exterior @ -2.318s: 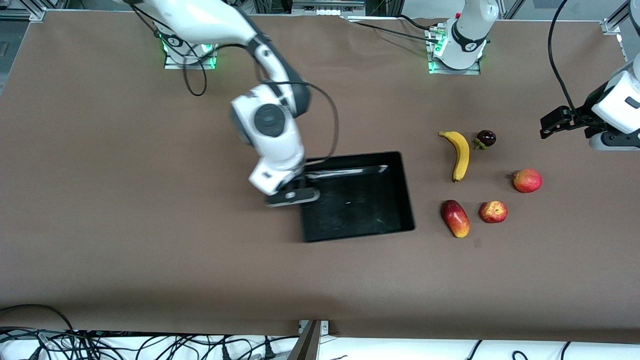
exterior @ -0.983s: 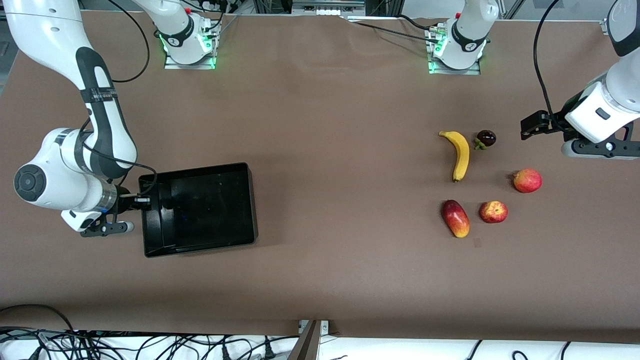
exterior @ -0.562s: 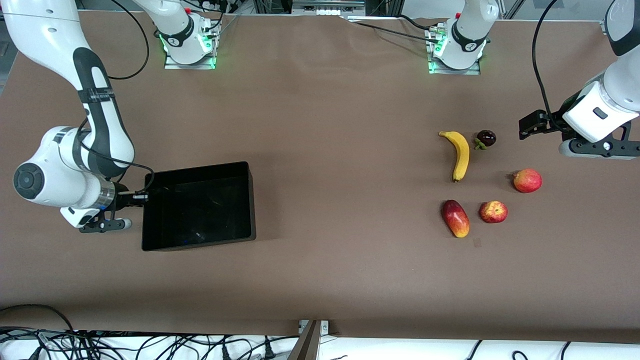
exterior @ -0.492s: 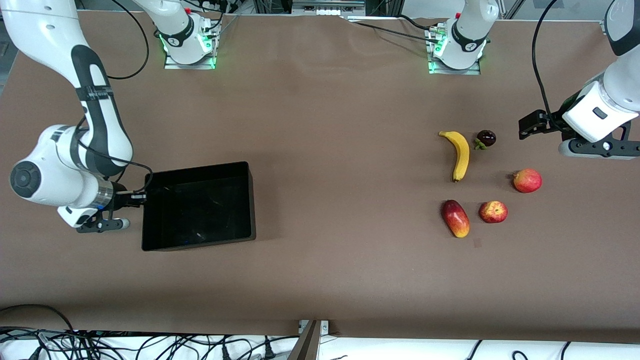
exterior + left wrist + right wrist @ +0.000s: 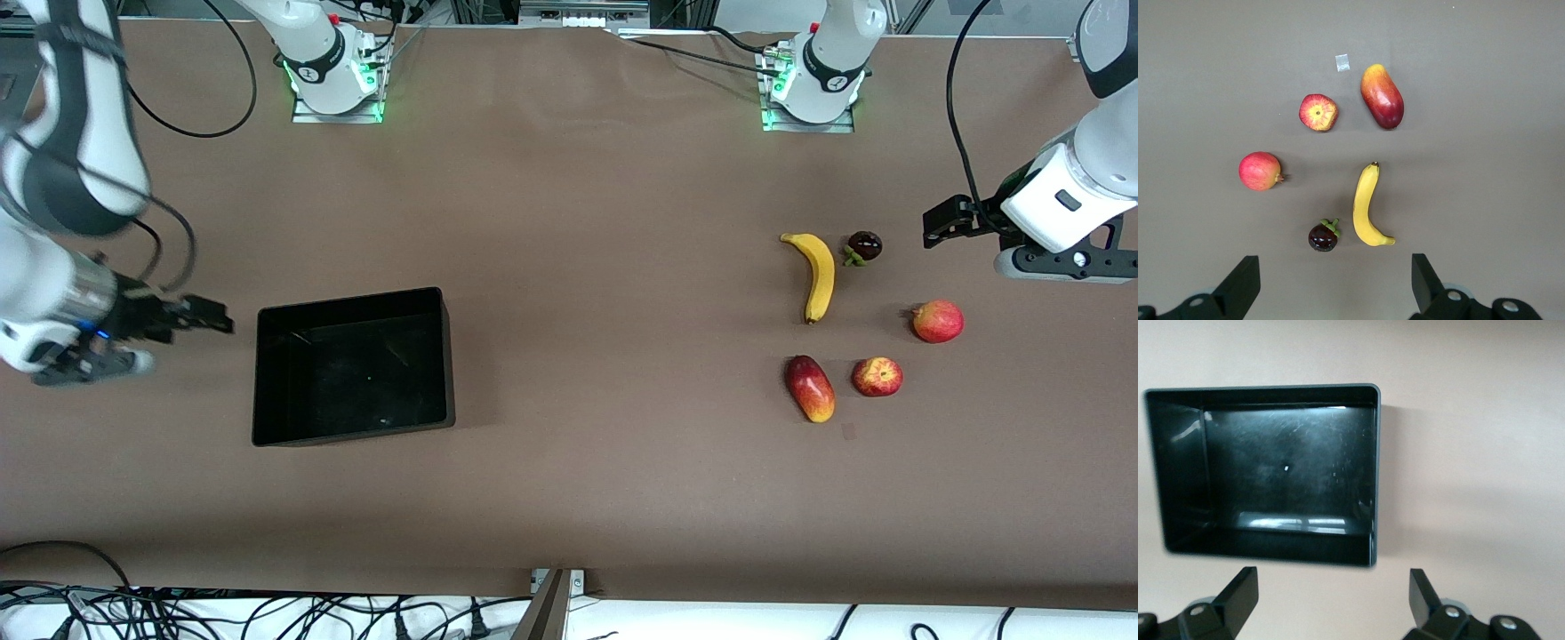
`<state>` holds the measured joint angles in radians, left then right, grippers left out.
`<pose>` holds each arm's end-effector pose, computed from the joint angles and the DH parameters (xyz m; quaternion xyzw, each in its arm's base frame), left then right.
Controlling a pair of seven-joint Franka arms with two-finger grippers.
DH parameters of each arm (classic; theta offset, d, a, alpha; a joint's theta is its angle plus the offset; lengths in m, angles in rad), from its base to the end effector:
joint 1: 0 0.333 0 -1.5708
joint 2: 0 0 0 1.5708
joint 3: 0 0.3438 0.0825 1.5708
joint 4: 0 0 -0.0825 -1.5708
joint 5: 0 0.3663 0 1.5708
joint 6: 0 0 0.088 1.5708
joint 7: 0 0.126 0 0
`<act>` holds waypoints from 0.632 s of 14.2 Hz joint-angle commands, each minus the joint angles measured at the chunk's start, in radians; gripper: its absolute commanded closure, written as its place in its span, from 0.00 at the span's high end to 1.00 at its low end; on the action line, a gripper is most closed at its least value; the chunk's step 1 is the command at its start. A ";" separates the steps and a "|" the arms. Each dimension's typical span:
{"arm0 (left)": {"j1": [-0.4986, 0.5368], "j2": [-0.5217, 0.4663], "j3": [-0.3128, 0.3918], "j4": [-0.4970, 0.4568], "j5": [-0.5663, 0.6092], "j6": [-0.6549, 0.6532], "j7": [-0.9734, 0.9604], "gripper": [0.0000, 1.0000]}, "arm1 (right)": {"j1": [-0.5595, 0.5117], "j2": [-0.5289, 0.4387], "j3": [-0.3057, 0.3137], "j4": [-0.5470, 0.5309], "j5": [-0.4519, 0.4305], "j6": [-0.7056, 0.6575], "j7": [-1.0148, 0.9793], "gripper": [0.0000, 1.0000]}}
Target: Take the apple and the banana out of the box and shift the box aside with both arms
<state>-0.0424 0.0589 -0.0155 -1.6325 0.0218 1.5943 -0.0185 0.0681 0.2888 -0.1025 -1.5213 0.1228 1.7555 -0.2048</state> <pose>0.5508 -0.0290 0.5753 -0.9986 0.0205 0.0481 0.0123 0.6336 -0.0010 0.5030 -0.9959 -0.0739 0.0208 0.0482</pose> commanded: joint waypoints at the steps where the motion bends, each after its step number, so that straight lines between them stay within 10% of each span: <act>1: 0.001 0.012 0.003 0.029 -0.023 -0.022 0.014 1.00 | -0.001 -0.091 0.012 0.032 -0.038 -0.126 0.024 1.00; 9: -0.004 0.021 0.003 0.042 -0.023 -0.022 0.012 1.00 | 0.001 -0.138 0.013 0.032 -0.063 -0.162 0.024 1.00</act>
<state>-0.0425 0.0605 -0.0156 -1.6275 0.0218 1.5937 -0.0185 0.0682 0.1546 -0.0954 -1.4871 0.0890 1.5965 -0.1971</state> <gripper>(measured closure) 0.000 0.000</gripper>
